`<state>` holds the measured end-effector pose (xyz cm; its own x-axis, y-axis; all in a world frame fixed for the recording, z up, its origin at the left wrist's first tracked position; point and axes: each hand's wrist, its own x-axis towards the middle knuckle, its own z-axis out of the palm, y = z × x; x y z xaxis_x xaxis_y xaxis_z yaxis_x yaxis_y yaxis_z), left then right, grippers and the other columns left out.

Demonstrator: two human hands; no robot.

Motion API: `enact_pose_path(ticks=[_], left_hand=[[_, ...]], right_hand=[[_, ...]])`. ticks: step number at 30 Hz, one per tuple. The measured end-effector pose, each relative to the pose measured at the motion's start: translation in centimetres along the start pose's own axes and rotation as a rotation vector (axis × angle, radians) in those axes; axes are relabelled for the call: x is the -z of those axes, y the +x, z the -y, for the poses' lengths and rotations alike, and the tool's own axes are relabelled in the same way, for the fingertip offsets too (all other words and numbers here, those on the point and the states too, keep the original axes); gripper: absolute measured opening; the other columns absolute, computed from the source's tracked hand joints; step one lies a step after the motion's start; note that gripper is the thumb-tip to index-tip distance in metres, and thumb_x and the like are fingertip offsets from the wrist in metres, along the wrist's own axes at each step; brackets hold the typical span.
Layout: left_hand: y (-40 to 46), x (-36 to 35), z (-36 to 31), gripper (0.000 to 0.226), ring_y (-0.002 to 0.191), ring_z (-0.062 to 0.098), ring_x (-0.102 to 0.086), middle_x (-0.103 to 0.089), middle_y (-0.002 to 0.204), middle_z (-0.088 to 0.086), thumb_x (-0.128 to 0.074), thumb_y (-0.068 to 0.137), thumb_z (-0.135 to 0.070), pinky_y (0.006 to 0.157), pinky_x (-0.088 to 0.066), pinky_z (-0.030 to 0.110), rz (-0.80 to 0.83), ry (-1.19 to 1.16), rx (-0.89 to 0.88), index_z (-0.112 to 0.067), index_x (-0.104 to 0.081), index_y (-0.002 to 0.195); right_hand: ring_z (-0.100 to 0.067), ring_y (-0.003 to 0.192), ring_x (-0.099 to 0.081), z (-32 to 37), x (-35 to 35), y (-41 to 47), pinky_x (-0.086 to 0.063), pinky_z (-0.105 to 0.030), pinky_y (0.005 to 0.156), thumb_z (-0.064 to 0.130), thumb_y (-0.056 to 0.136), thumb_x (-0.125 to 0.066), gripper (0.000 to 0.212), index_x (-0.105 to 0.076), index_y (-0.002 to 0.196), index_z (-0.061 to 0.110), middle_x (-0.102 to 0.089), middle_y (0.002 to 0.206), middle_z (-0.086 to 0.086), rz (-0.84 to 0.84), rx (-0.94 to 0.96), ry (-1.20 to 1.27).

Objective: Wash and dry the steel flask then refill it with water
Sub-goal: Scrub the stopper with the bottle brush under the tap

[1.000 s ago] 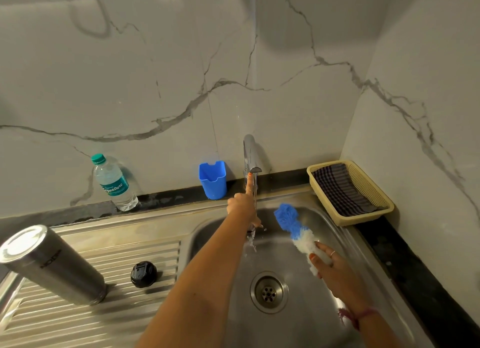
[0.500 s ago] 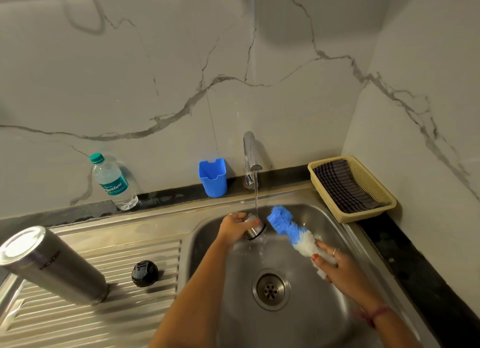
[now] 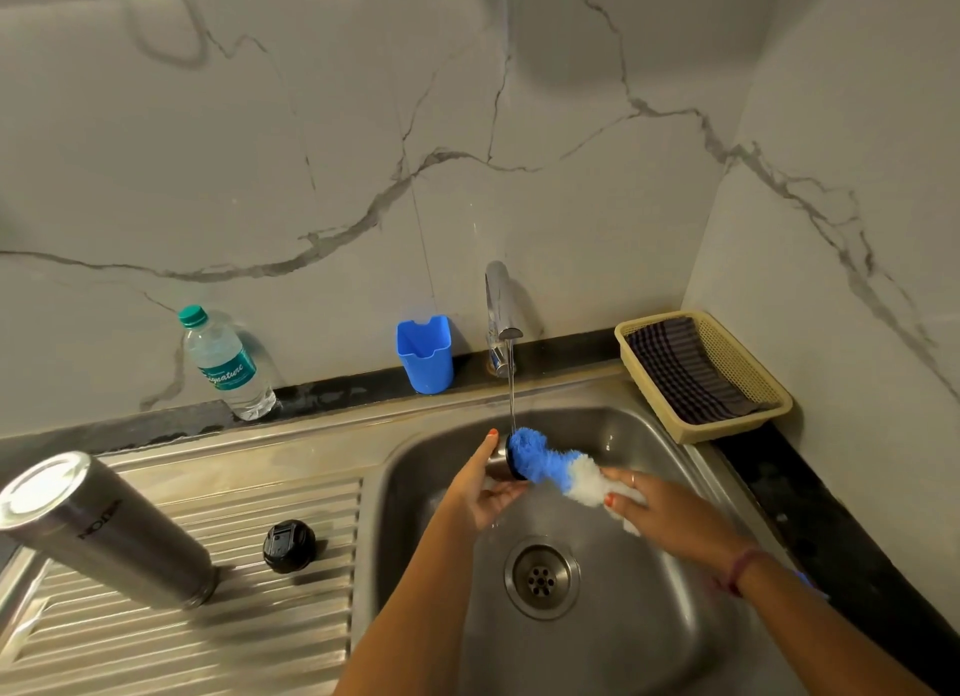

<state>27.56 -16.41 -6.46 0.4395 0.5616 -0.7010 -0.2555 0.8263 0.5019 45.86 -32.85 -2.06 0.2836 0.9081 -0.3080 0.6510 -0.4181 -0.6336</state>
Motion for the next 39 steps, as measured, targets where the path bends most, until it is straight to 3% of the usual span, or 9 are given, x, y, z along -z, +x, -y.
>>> enact_pose_path(ticks=[4, 7, 10, 14, 19, 25, 29, 33, 39], left_hand=[[-0.2, -0.8, -0.5, 0.045, 0.102, 0.039, -0.069, -0.064, 0.115, 0.028, -0.075, 0.087, -0.025, 0.084, -0.059, 0.047, 0.005, -0.016, -0.029, 0.000, -0.057, 0.119], [-0.5, -1.4, -0.6, 0.040, 0.102, 0.036, -0.068, -0.064, 0.113, 0.025, -0.076, 0.087, -0.028, 0.074, -0.063, 0.042, -0.001, 0.055, 0.010, -0.002, -0.058, 0.111], [-0.1, -1.5, -0.5, 0.045, 0.095, 0.029, -0.068, -0.070, 0.101, 0.025, -0.075, 0.086, -0.036, 0.084, -0.060, 0.040, -0.047, 0.048, 0.046, 0.000, -0.060, 0.109], [0.5, -1.5, -0.4, 0.048, 0.093, 0.022, -0.064, -0.075, 0.082, 0.021, -0.075, 0.085, -0.038, 0.091, -0.057, 0.038, -0.071, 0.006, 0.073, 0.001, -0.061, 0.110], [0.1, -1.8, -0.5, 0.042, 0.098, 0.033, -0.068, -0.068, 0.107, 0.023, -0.073, 0.088, -0.026, 0.081, -0.059, 0.040, -0.029, -0.026, -0.010, 0.002, -0.060, 0.117], [0.1, -1.6, -1.4, 0.046, 0.101, 0.031, -0.070, -0.071, 0.110, 0.022, -0.076, 0.086, -0.030, 0.072, -0.062, 0.038, -0.008, -0.044, -0.077, 0.000, -0.063, 0.118], [-0.3, -1.7, -2.1, 0.041, 0.101, 0.033, -0.069, -0.074, 0.103, 0.022, -0.072, 0.089, -0.027, 0.080, -0.060, 0.042, 0.010, -0.069, -0.043, 0.000, -0.062, 0.119], [-0.6, -2.4, -1.4, 0.043, 0.095, 0.030, -0.070, -0.070, 0.107, 0.022, -0.077, 0.085, -0.030, 0.071, -0.062, 0.036, -0.056, -0.031, 0.054, 0.000, -0.062, 0.111], [-0.4, -2.4, -1.5, 0.038, 0.093, 0.030, -0.069, -0.069, 0.104, 0.022, -0.075, 0.086, -0.025, 0.073, -0.060, 0.037, -0.042, -0.026, 0.001, 0.001, -0.062, 0.112]], right_hand=[[-0.008, 0.102, -0.063, 2.0, 2.0, 1.8, -0.049, -0.020, 0.089, 0.037, 0.095, -0.053, 0.044, -0.049, 0.138, 0.023, -0.065, 0.121, 0.003, 0.100, 0.015, 0.052], [-0.016, 0.104, -0.060, 3.7, 4.0, 2.2, -0.047, -0.025, 0.082, 0.038, 0.097, -0.048, 0.050, -0.034, 0.146, 0.036, -0.061, 0.124, 0.000, 0.086, 0.185, -0.451], [-0.016, 0.048, -0.044, 3.7, 4.4, 2.9, -0.021, -0.025, 0.037, 0.020, 0.083, -0.070, 0.069, -0.039, 0.141, 0.040, -0.059, 0.079, -0.004, -0.159, 0.605, -1.064], [-0.013, 0.044, -0.025, 4.1, 4.8, 3.3, -0.019, -0.026, 0.039, 0.009, 0.075, -0.075, 0.071, -0.050, 0.138, 0.032, -0.048, 0.072, -0.006, -0.234, 0.784, -1.219], [-0.014, 0.066, -0.057, 6.0, 3.3, 3.4, -0.043, -0.023, 0.056, 0.028, 0.097, -0.044, 0.028, -0.059, 0.119, 0.021, -0.064, 0.091, -0.007, 0.119, 0.088, -0.363], [-0.001, 0.034, -0.021, 6.3, 5.4, 3.2, -0.017, -0.012, 0.026, 0.041, 0.100, -0.041, 0.030, -0.052, 0.106, 0.013, -0.032, 0.053, 0.006, 0.485, -0.550, 0.644], [-0.016, 0.061, -0.057, 5.9, 4.3, 1.8, -0.036, -0.023, 0.049, 0.032, 0.101, -0.040, 0.031, -0.053, 0.127, 0.020, -0.061, 0.082, -0.007, 0.204, 0.001, -0.274], [-0.015, 0.043, -0.028, 3.8, 4.2, 2.1, -0.026, -0.024, 0.036, 0.010, 0.070, -0.075, 0.063, -0.060, 0.129, 0.022, -0.049, 0.065, -0.008, -0.354, 0.675, -1.162], [-0.015, 0.067, -0.056, 4.4, 2.2, 2.0, -0.045, -0.027, 0.056, 0.028, 0.098, -0.046, 0.048, -0.035, 0.144, 0.030, -0.063, 0.096, -0.004, -0.163, 0.331, -0.790]])
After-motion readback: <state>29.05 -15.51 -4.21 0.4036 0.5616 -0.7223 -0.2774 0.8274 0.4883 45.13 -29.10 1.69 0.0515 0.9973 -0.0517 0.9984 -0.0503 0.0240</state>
